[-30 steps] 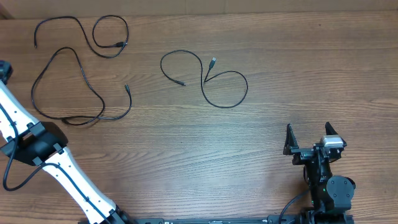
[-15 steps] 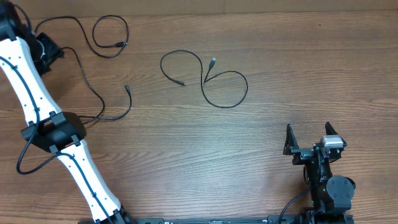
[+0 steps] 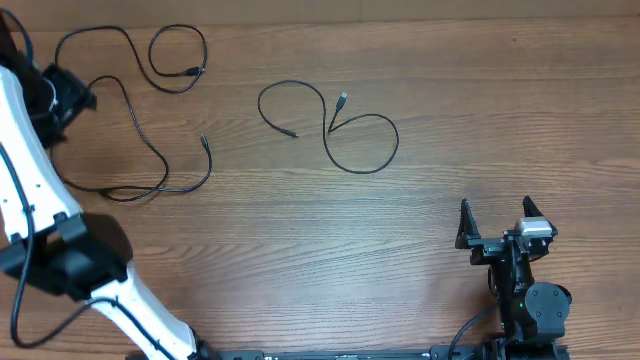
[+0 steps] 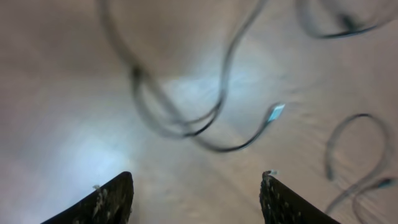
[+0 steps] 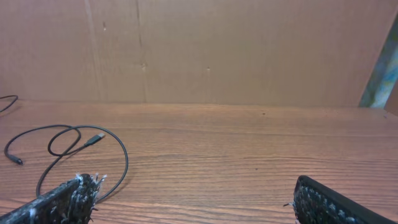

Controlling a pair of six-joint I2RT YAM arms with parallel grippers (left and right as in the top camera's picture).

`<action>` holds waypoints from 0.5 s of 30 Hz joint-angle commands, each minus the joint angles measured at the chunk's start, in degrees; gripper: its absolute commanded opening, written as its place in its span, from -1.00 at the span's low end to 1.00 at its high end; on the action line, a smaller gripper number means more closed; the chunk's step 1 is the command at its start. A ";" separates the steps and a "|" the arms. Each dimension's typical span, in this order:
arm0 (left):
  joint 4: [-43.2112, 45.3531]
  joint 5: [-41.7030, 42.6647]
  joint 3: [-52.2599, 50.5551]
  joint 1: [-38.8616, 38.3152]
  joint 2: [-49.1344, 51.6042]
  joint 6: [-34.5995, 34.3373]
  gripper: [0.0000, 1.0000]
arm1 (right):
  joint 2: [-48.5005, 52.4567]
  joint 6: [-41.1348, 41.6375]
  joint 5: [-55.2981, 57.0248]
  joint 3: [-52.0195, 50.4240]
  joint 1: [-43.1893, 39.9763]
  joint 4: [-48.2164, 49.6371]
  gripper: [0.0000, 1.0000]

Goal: Untangle cables

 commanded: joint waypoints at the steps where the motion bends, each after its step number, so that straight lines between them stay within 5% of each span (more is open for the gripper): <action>1: 1.57 -7.96 -10.56 -0.17 0.57 -4.76 0.31 | -0.42 0.15 0.09 -0.59 0.26 0.33 1.00; 15: 27.36 -0.31 -39.17 -1.05 0.74 -2.19 0.25 | -0.42 0.15 0.09 -0.59 0.26 0.33 1.00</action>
